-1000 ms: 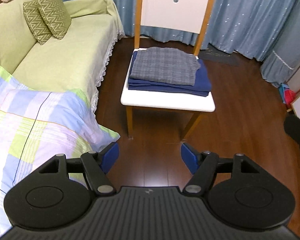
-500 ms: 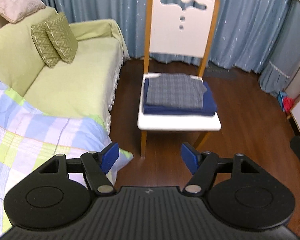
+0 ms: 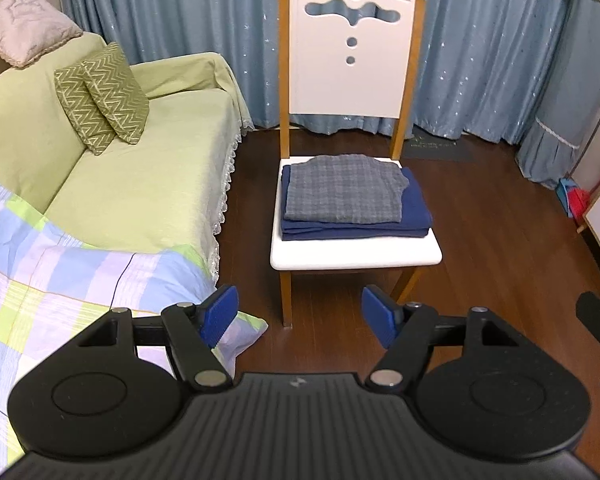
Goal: Fold clothes
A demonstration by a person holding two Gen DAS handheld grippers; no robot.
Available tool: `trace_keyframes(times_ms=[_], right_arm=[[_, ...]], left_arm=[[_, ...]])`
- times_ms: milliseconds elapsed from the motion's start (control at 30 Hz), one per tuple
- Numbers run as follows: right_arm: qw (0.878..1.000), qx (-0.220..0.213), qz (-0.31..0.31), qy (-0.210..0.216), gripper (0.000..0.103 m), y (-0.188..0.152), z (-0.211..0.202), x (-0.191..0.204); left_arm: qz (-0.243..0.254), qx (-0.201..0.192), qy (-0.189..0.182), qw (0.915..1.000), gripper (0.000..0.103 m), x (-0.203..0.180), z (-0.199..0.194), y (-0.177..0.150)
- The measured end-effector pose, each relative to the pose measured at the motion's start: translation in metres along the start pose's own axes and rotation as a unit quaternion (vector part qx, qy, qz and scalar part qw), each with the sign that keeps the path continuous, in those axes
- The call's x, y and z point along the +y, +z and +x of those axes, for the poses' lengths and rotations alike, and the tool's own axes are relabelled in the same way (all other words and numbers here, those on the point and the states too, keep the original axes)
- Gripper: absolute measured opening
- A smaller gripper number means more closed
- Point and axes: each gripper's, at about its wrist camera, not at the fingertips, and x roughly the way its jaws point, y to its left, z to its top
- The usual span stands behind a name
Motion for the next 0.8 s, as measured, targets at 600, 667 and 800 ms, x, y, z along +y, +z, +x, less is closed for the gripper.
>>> trace_keyframes(times_ms=[600, 667, 800], right_arm=[[0.998, 0.032, -0.035, 0.050, 0.102, 0.057, -0.010, -0.029], [0.997, 0.036, -0.044, 0.054, 0.102, 0.059, -0.012, -0.032], [0.995, 0.049, -0.053, 0.064, 0.102, 0.062, -0.014, -0.040]], left_arm=[[-0.055, 0.016, 0.020, 0.9981, 0.071, -0.031, -0.036, 0.006], [-0.060, 0.021, 0.025, 0.9977, 0.071, -0.035, -0.039, 0.003], [-0.064, 0.030, 0.032, 0.9970, 0.071, -0.045, -0.044, -0.001]])
